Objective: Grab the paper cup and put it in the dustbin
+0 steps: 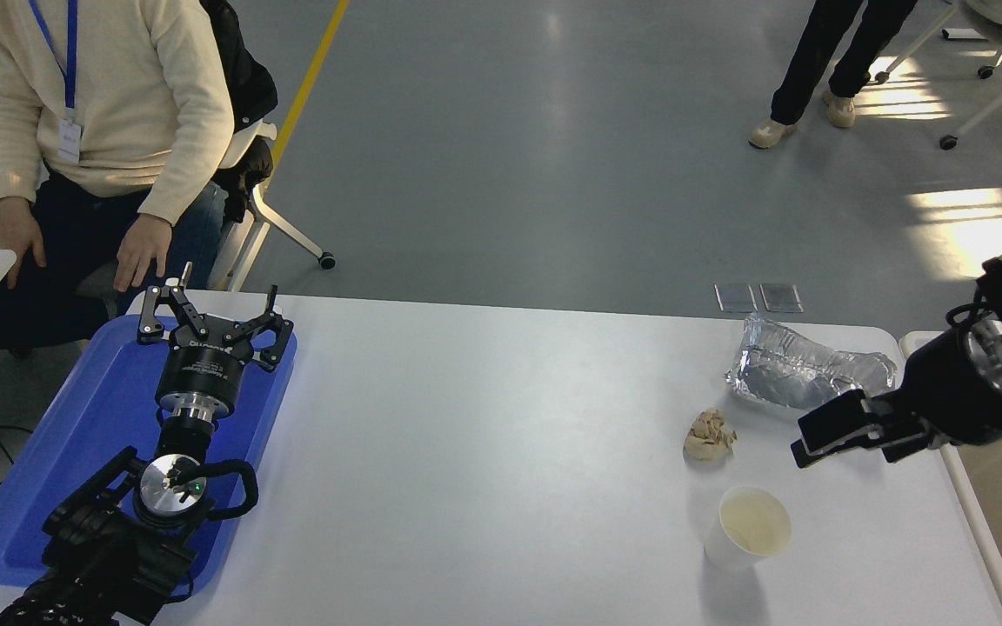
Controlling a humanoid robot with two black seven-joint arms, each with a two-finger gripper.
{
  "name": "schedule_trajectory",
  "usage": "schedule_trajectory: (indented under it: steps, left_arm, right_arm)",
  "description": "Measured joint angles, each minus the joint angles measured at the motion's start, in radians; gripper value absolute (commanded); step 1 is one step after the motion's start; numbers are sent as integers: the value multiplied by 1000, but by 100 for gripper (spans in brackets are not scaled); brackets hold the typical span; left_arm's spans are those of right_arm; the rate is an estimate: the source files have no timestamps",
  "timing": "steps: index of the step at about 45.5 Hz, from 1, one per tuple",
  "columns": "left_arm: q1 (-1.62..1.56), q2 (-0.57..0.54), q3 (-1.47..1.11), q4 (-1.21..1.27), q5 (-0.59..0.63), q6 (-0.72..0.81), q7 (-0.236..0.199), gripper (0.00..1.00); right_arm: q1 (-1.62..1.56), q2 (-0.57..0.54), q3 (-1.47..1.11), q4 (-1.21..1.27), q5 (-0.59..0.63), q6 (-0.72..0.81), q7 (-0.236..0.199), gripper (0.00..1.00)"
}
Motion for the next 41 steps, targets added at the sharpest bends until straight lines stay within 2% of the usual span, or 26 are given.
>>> schedule_trajectory:
  steps: [18,38,41]
  left_arm:
    - [0,0,0,0,0,0,0,100]
    - [0,0,0,0,0,0,0,100]
    - [0,0,0,0,0,0,0,100]
  right_arm:
    - [-327,28,162,-164,-79,-120,3,100]
    - [-525,46,255,-290,-165,-152,5,100]
    - [-540,50,261,-302,-170,-154,9,95]
